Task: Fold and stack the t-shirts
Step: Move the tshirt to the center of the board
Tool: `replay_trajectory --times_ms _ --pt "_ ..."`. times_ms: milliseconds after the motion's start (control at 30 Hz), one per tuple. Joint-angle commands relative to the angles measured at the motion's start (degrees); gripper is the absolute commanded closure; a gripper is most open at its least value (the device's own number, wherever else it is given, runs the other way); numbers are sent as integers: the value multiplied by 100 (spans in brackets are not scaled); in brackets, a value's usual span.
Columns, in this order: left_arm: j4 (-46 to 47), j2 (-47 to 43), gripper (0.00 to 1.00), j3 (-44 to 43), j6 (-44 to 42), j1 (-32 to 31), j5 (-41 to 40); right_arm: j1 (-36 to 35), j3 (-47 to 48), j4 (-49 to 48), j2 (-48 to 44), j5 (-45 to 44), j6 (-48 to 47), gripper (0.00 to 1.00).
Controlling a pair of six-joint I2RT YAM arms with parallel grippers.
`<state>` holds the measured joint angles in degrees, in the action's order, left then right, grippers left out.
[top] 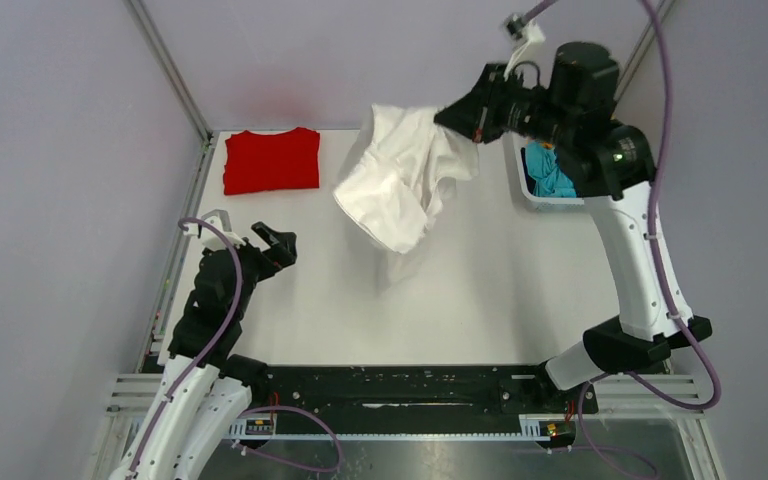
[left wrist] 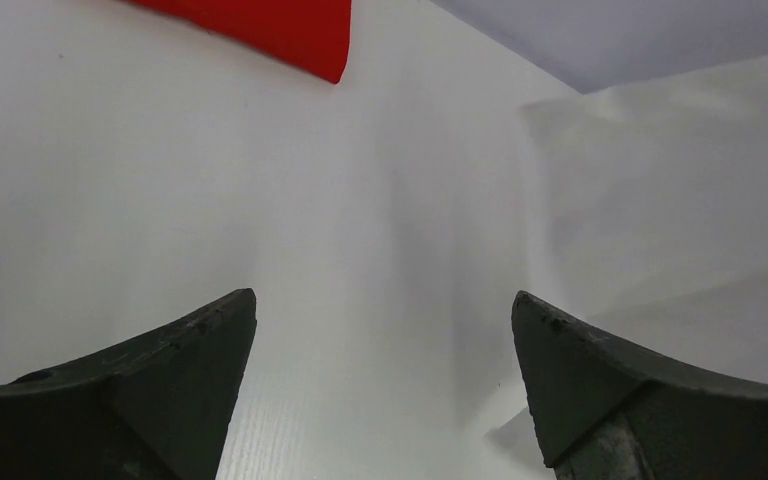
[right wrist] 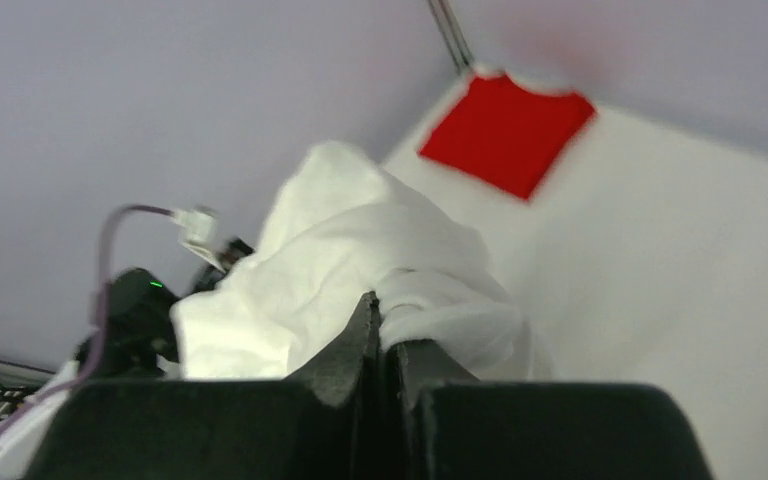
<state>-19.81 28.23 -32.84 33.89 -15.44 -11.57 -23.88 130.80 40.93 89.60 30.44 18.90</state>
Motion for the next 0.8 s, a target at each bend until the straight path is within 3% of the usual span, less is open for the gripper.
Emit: replay_trajectory --times_ms 0,100,167,233,267,300,400,533,633,767 --pt "-52 32 1 -352 249 24 -94 -7 -2531 -162 -840 -1416 70 95" --pt "-150 221 1 -372 563 24 -130 75 -5455 -1567 -2062 -2684 479 88" --pt "-96 541 1 -372 704 24 111 238 -7024 -2089 -2525 -3422 879 74" --pt "-28 948 1 -357 881 26 399 396 -8053 -2356 -2725 -3866 958 38" --pt "17 1208 1 -348 962 24 558 424 -8333 -2344 -2756 -4146 923 11" --pt "55 1500 1 -355 1030 24 705 427 -8458 -2213 -2750 -4428 874 2" --pt "109 2393 1 -441 1076 -38 1031 428 -8447 -1665 -2804 -4880 756 1" --pt "126 3382 1 -588 1082 -457 947 310 -8753 -1665 -3127 -4471 999 1" --pt "208 3956 1 -736 1042 -908 909 -128 -9022 -1944 -3243 -3974 1180 1" --pt "482 4582 3 -756 1056 -1320 888 -1058 -9034 -2157 -3108 -4098 1246 0"
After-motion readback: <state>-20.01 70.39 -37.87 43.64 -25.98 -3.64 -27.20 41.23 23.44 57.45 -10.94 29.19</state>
